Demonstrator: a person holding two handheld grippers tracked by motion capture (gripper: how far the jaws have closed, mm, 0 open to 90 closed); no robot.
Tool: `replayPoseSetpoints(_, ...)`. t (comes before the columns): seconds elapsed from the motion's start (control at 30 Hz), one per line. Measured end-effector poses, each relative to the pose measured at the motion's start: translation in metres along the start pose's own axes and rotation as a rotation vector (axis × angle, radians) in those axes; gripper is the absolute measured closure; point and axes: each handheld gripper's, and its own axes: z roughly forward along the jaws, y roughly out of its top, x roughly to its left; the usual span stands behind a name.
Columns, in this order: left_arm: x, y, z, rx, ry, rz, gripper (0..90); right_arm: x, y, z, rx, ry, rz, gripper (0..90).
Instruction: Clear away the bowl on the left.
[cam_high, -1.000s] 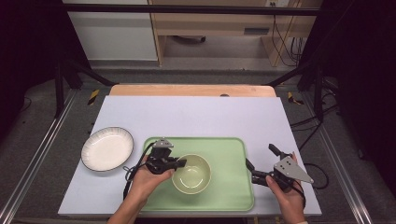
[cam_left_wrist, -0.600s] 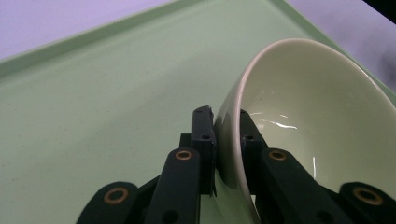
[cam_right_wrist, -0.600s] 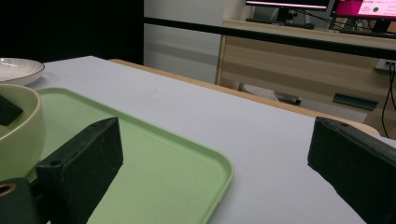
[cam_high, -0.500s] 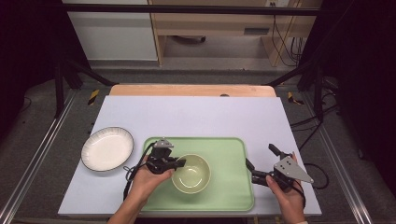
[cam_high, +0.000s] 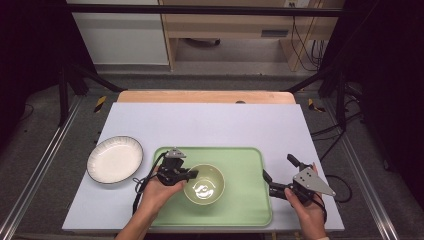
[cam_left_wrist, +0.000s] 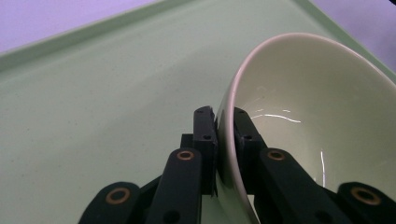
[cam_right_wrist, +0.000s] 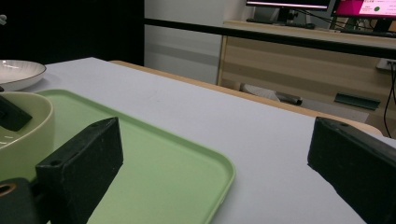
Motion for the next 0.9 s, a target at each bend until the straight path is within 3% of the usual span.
replayPoseSetpoints(0.3, 0.0033, -0.0020, 0.0022, 0.002, 0.000, -0.022, 83.1, -0.0008, 0.0002, -0.0002, -0.004, -0.004, 0.012, 3.4)
replayPoseSetpoints(0.67, 0.0025, -0.0013, 0.0029, 0.002, 0.006, -0.009, 83.1, 0.0014, 0.0002, 0.0006, -0.011, 0.012, 0.011, 3.3)
replayPoseSetpoints(0.83, 0.0023, -0.0014, 0.0023, -0.002, 0.009, 0.013, 82.1, 0.0023, 0.0000, 0.0010, -0.008, 0.012, 0.012, 3.1)
replayPoseSetpoints(0.9, 0.0008, 0.0004, -0.0012, -0.024, 0.017, 0.033, 77.7, 0.0033, 0.0000, 0.0006, -0.006, 0.013, 0.013, 3.0)
